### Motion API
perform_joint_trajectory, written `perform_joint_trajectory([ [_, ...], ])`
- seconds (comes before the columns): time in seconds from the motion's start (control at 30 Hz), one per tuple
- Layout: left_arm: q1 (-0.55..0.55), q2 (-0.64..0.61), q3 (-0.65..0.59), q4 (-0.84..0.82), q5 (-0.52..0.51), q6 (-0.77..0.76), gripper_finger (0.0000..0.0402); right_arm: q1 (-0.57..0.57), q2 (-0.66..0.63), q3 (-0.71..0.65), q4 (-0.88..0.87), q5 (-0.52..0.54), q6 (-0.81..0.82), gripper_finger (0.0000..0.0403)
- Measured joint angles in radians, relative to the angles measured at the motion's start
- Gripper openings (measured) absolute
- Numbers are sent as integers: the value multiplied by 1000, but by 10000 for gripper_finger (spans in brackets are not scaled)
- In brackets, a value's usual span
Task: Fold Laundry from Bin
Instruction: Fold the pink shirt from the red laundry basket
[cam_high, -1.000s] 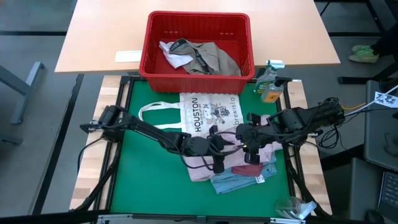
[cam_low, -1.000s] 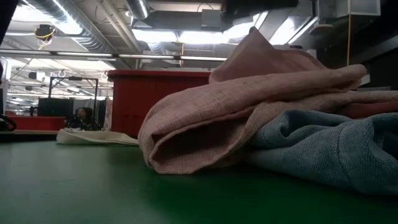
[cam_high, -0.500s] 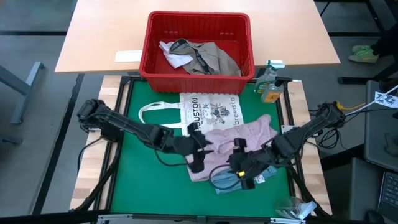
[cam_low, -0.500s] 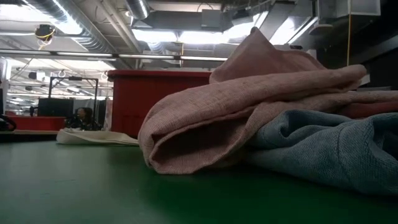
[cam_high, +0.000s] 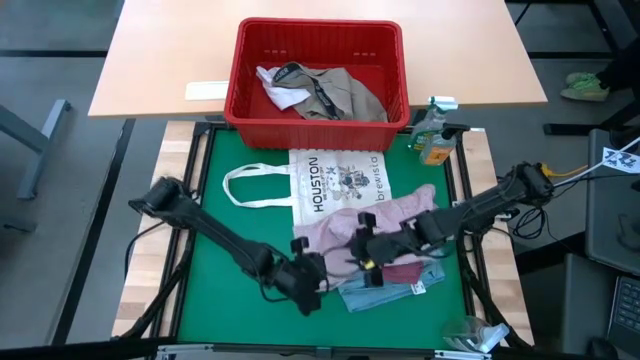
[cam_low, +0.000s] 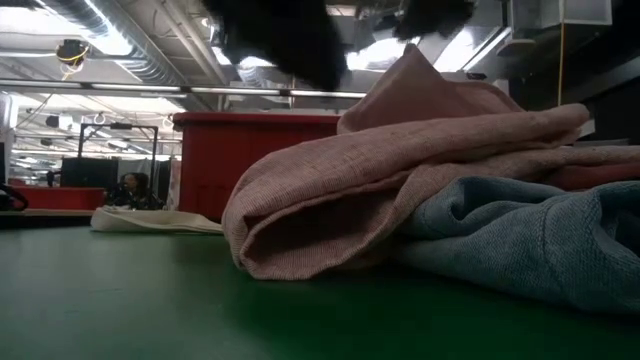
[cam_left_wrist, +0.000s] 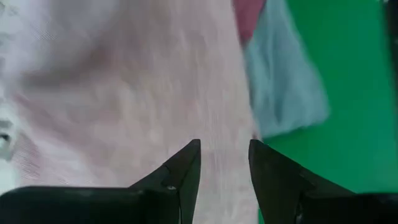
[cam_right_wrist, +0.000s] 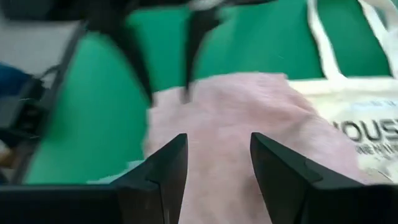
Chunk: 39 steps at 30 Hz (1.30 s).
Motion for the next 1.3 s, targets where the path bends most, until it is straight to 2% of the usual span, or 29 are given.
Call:
perform_joint_trajectory([
  [0.17,-1,123,-1,19,2,-13,129,-112,0,-52,-30,35,8,175],
  [0.33,0,229,-1,56,47,-35,129,-228,0,-81,-180,47,62,175],
  [0.57,-6,255,3,68,61,-43,129,-305,0,-87,-312,43,66,175],
  [0.73,-15,227,11,62,72,-32,129,-302,1,-68,-419,64,59,175],
  [1.0,-17,149,59,64,64,-5,129,-281,0,112,-637,96,89,175],
  [1.07,-17,132,79,67,52,-4,129,-250,0,155,-647,76,111,175],
  [1.23,-13,91,95,56,6,41,129,-133,0,198,-634,-66,207,175],
  [1.3,-9,74,95,43,-30,64,129,-80,0,198,-632,-77,240,175],
])
